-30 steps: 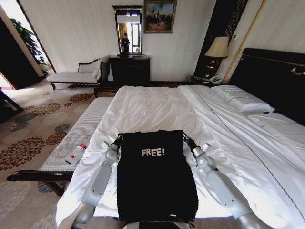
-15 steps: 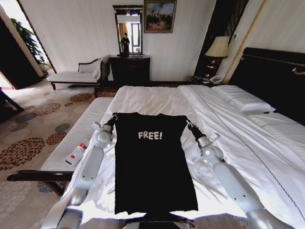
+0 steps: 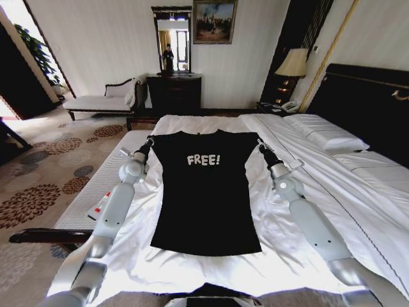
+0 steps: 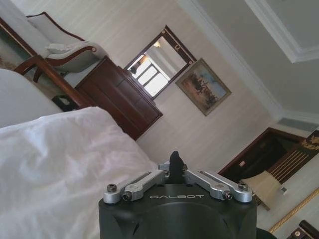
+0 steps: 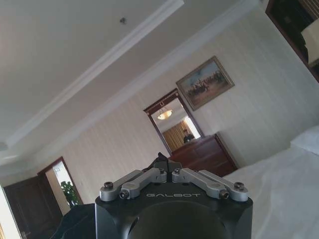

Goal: Fold the clothes on the bed.

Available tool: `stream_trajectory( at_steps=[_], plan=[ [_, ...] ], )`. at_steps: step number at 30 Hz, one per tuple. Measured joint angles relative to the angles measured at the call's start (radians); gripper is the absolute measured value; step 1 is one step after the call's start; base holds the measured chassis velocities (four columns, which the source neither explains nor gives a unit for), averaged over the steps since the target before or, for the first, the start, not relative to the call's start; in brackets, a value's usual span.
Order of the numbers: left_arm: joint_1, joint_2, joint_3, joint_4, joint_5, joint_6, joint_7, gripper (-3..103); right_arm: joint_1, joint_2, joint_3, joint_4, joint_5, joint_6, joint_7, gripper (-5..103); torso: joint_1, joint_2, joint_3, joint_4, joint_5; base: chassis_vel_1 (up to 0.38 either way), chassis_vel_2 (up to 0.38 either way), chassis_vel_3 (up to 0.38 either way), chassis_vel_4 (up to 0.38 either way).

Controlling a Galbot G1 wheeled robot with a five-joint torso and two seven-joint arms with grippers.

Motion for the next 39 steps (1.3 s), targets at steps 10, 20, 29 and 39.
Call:
stream_trajectory(
  at_steps=[10,20,29,39],
  plan=[
    [0.408,-0.018,-0.099,-0.229,0.071,-0.009,0.027,0,-0.279,0.007,0.053,0.152,-0.106,0.006,0.079,0,0.000,0.000,0.000,0.0005,0.0000,0.000,0.000,0.000,0.000],
    [0.681,0.002,-0.135,-0.384,0.184,-0.024,0.062,0,-0.587,0.026,0.121,0.341,-0.151,-0.054,0.279,0,0.000,0.000,0.000,-0.0003,0.0002,0.000,0.000,0.000,0.000],
    [0.814,-0.007,-0.139,-0.412,0.267,-0.029,0.084,0,-0.755,0.059,0.148,0.358,-0.213,-0.031,0.300,0,0.000,0.000,0.000,-0.0001,0.0001,0.000,0.000,0.000,0.000],
    [0.855,-0.011,-0.148,-0.427,0.276,-0.037,0.093,0,-0.809,0.123,0.136,0.356,-0.271,-0.017,0.343,0,0.000,0.000,0.000,-0.0001,0.0000,0.000,0.000,0.000,0.000]
  ],
)
